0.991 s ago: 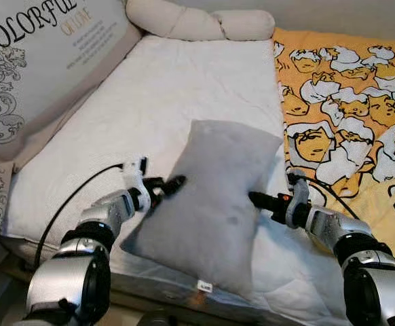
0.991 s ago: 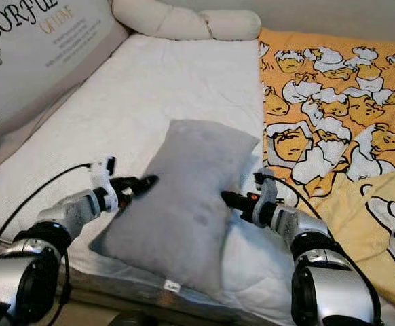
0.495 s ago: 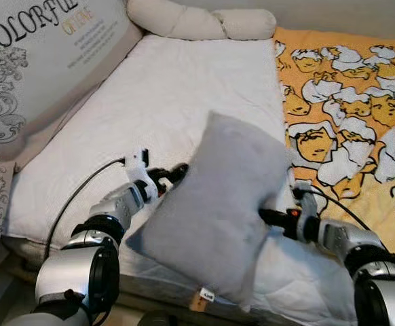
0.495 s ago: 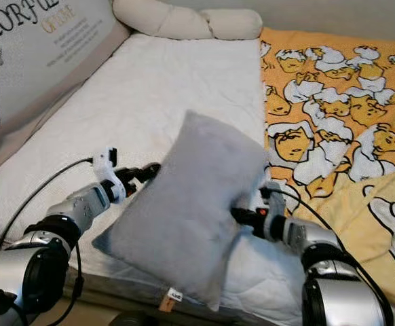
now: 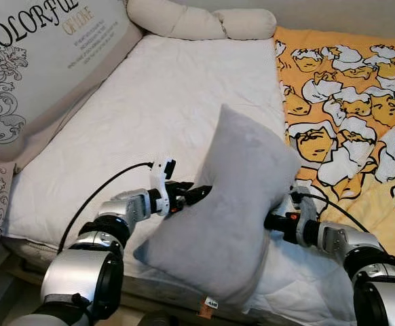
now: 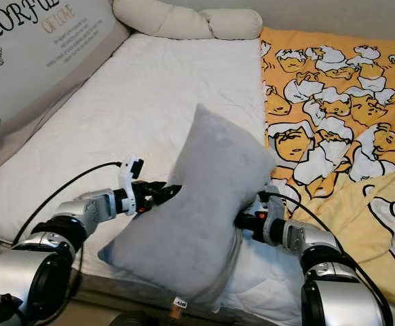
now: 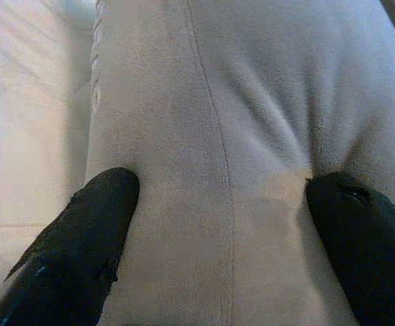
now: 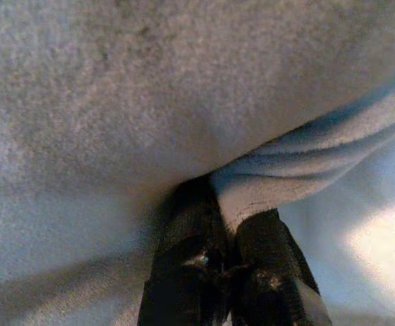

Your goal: Clean up the room

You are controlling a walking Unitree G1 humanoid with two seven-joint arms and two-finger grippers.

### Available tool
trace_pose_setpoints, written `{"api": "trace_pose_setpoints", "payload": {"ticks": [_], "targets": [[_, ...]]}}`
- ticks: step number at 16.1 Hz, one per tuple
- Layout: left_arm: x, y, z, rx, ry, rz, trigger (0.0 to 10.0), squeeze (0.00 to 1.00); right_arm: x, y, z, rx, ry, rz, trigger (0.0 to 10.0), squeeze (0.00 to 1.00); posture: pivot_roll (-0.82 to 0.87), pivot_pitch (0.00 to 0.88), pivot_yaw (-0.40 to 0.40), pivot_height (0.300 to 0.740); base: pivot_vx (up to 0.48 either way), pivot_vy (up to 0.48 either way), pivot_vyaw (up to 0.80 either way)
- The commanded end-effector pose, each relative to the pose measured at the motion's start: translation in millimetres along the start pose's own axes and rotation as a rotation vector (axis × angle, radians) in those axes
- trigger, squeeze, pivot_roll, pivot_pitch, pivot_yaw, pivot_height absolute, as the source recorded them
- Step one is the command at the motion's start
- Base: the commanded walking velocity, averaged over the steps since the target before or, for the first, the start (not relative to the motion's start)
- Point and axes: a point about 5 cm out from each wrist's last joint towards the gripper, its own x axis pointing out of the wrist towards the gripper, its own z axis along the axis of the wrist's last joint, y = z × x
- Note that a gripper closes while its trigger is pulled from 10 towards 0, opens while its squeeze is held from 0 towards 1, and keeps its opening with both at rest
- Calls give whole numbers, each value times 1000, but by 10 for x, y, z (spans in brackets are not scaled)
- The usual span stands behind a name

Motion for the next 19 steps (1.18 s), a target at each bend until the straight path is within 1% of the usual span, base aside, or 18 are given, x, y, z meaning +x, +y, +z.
{"api": "trace_pose_setpoints", "payload": {"ticks": [1,3,4,6,7,8,9,12,14,16,18,19], "targets": [[2,-22,-37,61,44,-36,0,1000,71,87,116,-35,-25,23,0,0,-35,0,54,740,0,0,0],[-28,-12,-32,149,75,-48,0,1000,104,124,144,-36,-37,34,0,0,-28,0,52,740,0,0,0],[-41,-7,-47,162,96,-55,0,1000,123,144,156,-36,-41,39,0,0,-25,0,52,740,0,0,0],[-63,-5,-51,157,109,-75,0,992,146,172,174,-38,-46,47,0,0,-24,0,51,740,0,0,0],[-69,-5,-50,163,112,-81,0,863,152,179,181,-38,-48,48,0,0,-24,0,51,740,0,0,0],[-82,-6,-49,177,115,-96,0,204,167,198,200,-40,-55,52,0,0,-21,0,52,740,0,0,0],[-87,-12,-51,191,117,-107,0,0,180,214,220,-42,-62,54,0,0,-20,0,52,740,0,0,0],[-61,-45,-40,199,114,-128,0,0,201,241,284,-41,-97,44,0,0,-24,0,49,740,0,0,0],[-17,-68,-29,236,95,-106,0,0,254,313,337,-45,-140,52,0,0,-25,0,49,740,0,0,0],[-7,-62,25,238,58,-67,0,0,289,359,396,-31,-196,40,0,0,-24,0,56,740,0,0,0],[-3,-59,208,243,-46,5,0,0,310,381,468,-2,-259,-18,0,0,-24,0,60,740,0,0,0],[-1,-86,319,235,-121,16,0,0,309,427,539,15,-339,-19,0,0,-23,0,63,740,0,0,0]]}}
